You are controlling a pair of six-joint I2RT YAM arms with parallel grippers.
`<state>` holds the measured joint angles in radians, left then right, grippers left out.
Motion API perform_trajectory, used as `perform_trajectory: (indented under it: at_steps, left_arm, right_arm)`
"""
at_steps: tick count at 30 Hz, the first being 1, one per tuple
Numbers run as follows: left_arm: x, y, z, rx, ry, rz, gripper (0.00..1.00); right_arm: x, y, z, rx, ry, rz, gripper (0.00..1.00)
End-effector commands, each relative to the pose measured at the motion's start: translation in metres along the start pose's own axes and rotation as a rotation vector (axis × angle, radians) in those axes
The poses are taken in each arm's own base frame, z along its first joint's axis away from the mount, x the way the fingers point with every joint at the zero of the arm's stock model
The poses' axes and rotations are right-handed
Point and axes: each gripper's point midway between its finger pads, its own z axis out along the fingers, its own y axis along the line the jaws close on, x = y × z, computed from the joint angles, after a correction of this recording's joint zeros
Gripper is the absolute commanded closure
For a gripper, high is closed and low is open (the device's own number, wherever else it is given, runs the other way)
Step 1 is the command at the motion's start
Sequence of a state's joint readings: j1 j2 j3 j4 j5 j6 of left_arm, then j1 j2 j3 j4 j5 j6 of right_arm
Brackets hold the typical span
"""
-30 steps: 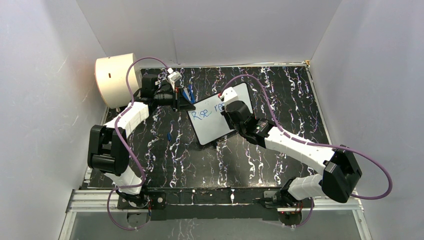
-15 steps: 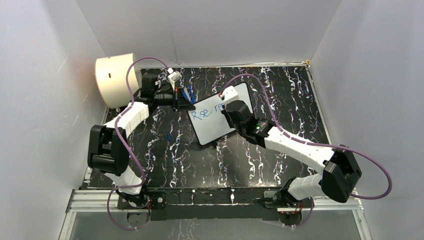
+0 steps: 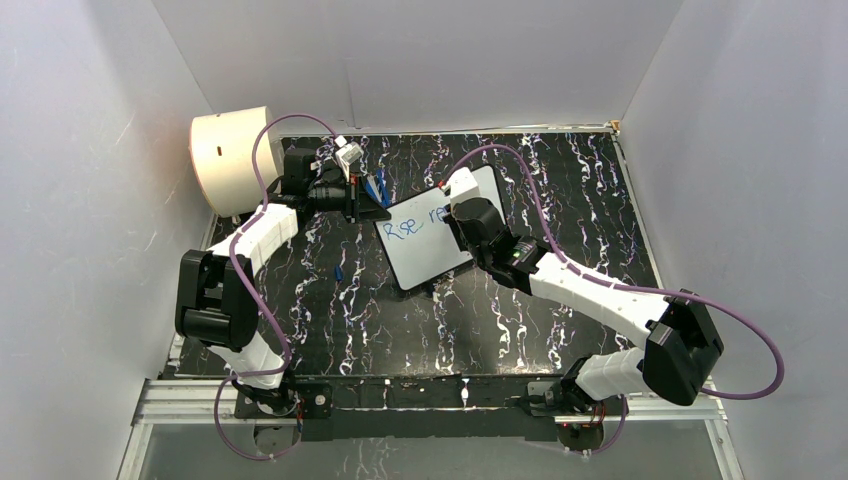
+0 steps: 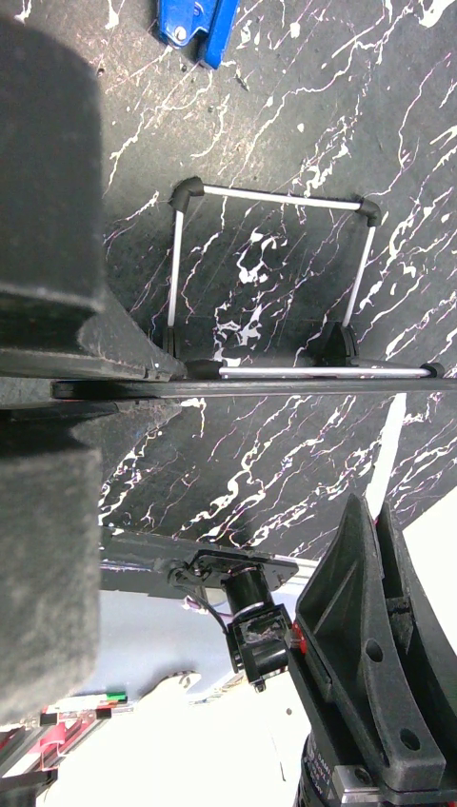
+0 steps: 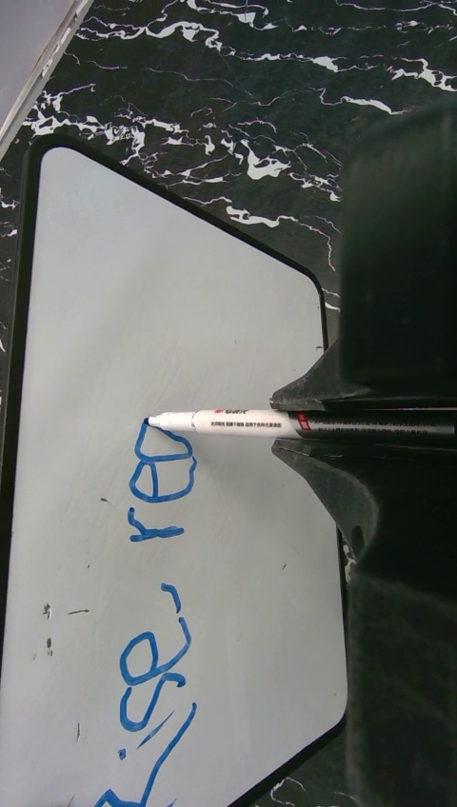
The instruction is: Write a sentence on the whiteboard
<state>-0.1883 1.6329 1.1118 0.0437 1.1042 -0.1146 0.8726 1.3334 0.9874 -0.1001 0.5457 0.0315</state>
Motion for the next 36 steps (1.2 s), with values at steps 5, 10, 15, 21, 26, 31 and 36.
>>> perform_trajectory:
  at_steps: [5,10,15,21,26,31,36]
  left_arm:
    - [-0.003,-0.015,0.003,0.056,0.017,0.019,1.0]
    - [-0.003,-0.015,0.003,0.056,0.018,0.02,1.0]
    - [-0.003,-0.015,0.003,0.054,0.017,0.021,1.0]
    - [-0.003,-0.015,0.003,0.054,0.017,0.019,1.0]
    - [-0.003,-0.014,0.003,0.053,0.018,0.018,1.0]
    - [-0.003,-0.014,0.003,0.053,0.018,0.021,1.0]
    - [-0.003,-0.014,0.003,0.053,0.018,0.021,1.0]
  right_arm:
    - [-0.027,-0.002,0.001,0.001,-0.066,0.033,1.0]
    - [-0.017,0.0,-0.001,-0.019,-0.03,0.025,1.0]
    - [-0.007,0.003,-0.002,-0.032,0.001,0.021,1.0]
    - [0.001,0.002,-0.002,-0.028,0.027,0.013,1.0]
    - [0.006,0.0,-0.001,-0.016,0.041,0.009,1.0]
    - [0.009,-0.001,0.0,-0.007,0.049,0.01,1.0]
    - [0.008,-0.006,-0.001,0.018,0.041,0.015,1.0]
